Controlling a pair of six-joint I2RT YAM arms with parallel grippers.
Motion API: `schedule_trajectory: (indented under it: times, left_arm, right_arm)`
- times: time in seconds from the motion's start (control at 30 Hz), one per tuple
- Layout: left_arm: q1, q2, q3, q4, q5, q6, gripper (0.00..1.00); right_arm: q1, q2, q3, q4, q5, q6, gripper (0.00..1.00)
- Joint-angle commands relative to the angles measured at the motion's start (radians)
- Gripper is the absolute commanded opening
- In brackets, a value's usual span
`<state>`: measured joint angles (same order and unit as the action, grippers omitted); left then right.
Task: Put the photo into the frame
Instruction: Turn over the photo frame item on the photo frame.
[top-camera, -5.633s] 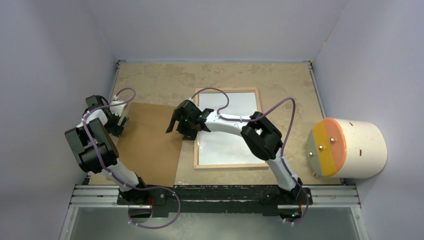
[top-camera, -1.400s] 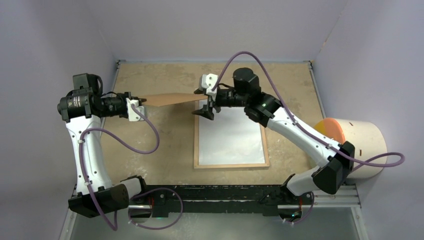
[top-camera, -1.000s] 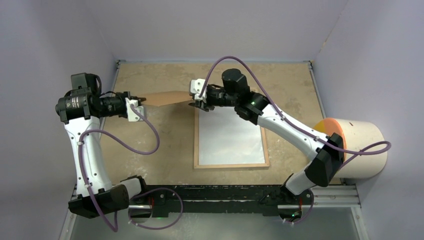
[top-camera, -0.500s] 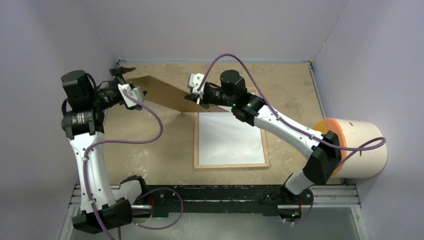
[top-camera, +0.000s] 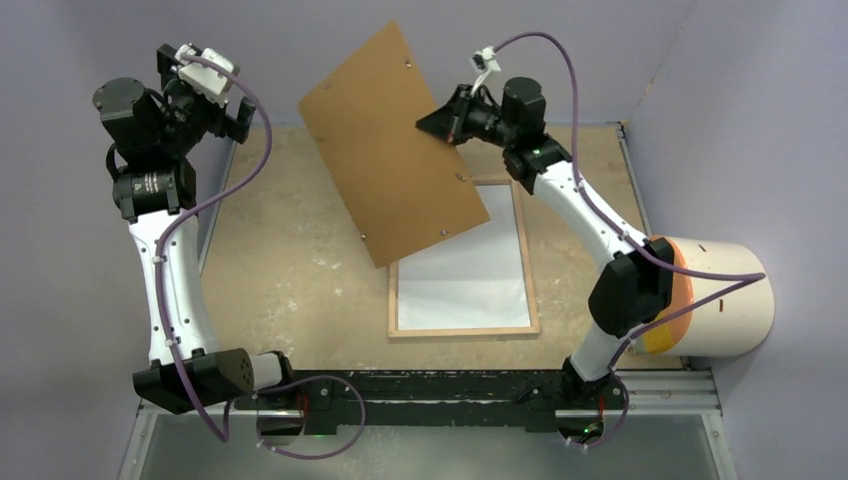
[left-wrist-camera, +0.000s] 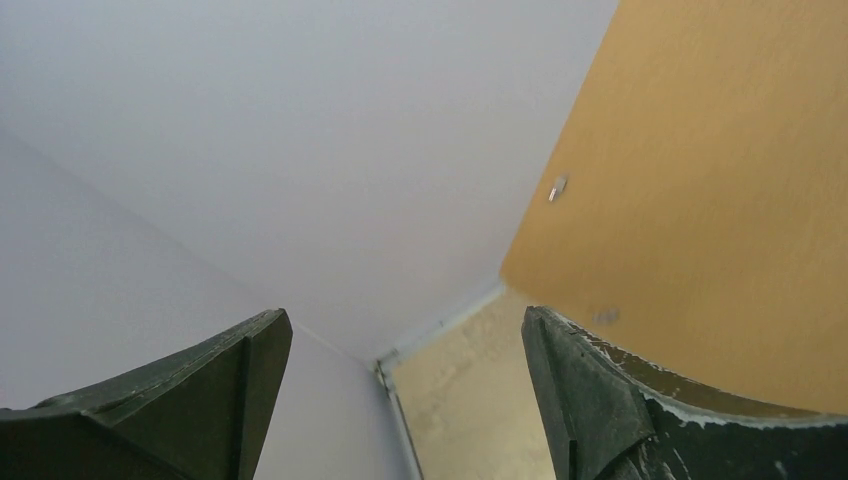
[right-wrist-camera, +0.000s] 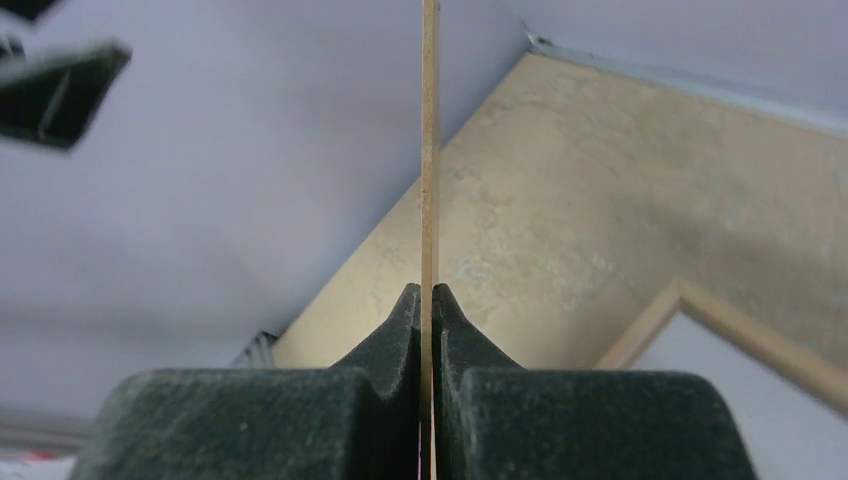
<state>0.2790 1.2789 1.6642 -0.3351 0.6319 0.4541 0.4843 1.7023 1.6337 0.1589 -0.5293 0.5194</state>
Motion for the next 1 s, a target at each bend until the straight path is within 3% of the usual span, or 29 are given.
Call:
schedule_trajectory:
  times: [0.0, 0.23, 0.47, 0.7, 0.97]
  left_arm:
    - [0.002, 0.008, -0.051, -0.114, -0.086, 0.009, 0.91]
    - [0.002, 0.066, -0.14, -0.332, 0.005, 0.116, 0.91]
    - [-0.007, 0.117, -0.3, -0.481, 0.065, 0.234, 0.94]
    - [-0.009, 0.13, -0.377, -0.494, 0.075, 0.295, 0.93]
    - [-0.01, 0.132, -0.443, -0.477, 0.065, 0.305, 0.93]
  right_arm:
    - [-0.115, -0.022, -0.02, 0.033, -0.13, 0.394, 0.0]
    - [-0.317, -0.206, -0.341, 0.069, -0.229, 0.477, 0.0]
    - [-0.542, -0.343, -0.558, 0.0, -0.358, 0.386, 0.0]
    - [-0.572, -0.347, -0.66, -0.002, -0.369, 0.308, 0.0]
    - [-0.57, -0.353, -0.816, 0.17, -0.307, 0.388, 0.0]
